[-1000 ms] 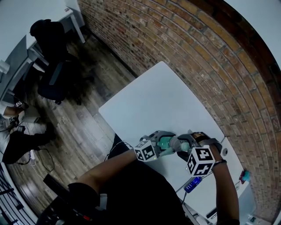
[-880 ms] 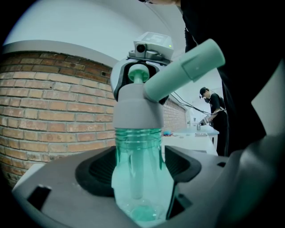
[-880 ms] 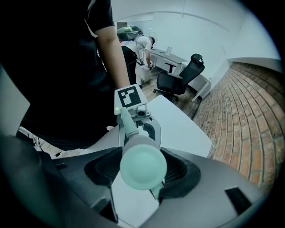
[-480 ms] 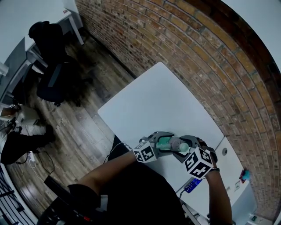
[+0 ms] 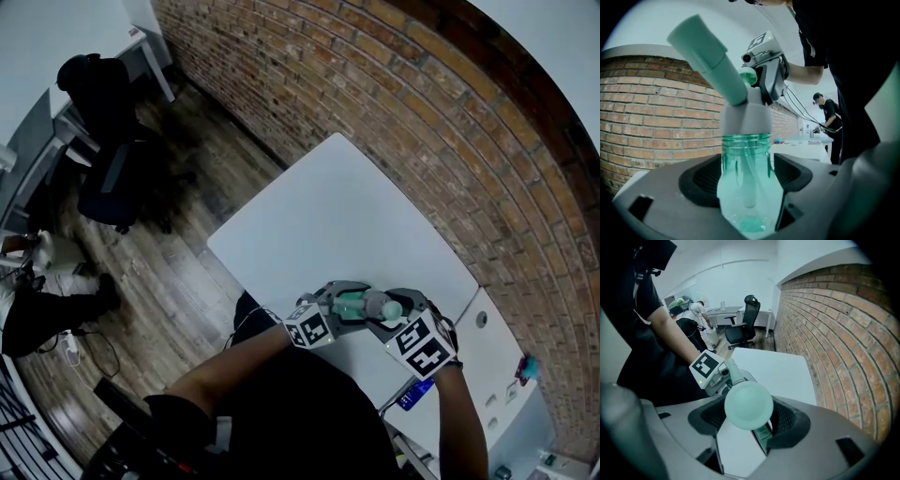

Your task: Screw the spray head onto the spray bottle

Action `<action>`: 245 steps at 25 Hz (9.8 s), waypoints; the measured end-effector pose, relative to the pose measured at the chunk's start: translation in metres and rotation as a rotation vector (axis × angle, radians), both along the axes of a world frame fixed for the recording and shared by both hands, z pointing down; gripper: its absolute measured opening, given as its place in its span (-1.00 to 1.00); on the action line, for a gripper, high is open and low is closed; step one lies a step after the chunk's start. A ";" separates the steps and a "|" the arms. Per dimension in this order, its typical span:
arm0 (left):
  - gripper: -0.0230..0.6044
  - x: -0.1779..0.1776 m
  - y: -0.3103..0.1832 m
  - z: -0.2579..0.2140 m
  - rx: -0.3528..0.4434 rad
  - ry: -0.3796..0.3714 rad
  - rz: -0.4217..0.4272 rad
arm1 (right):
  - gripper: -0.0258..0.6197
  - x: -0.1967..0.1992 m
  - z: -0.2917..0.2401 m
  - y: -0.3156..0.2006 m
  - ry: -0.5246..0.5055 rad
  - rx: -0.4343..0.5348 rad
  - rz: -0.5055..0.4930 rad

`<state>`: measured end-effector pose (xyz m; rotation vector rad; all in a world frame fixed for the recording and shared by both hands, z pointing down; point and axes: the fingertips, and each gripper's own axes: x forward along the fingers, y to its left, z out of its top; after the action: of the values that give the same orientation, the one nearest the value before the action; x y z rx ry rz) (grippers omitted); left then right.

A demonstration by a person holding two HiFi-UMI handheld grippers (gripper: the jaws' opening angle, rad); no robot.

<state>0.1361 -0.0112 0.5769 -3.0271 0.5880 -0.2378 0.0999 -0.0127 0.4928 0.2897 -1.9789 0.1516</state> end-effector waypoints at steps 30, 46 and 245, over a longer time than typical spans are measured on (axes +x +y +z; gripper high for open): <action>0.15 0.009 0.000 0.000 0.016 -0.013 0.032 | -0.12 0.004 -0.003 -0.004 0.068 -0.165 -0.153; 0.15 0.009 -0.001 -0.001 0.006 -0.009 0.033 | -0.11 0.003 -0.015 0.000 0.064 -0.047 -0.226; 0.15 0.007 0.003 0.002 -0.067 -0.019 0.215 | -0.13 0.005 -0.004 -0.004 0.157 -0.170 0.210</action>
<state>0.1434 -0.0084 0.5785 -3.1159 0.2542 -0.2801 0.1053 -0.0166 0.4890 0.3865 -1.7648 0.4172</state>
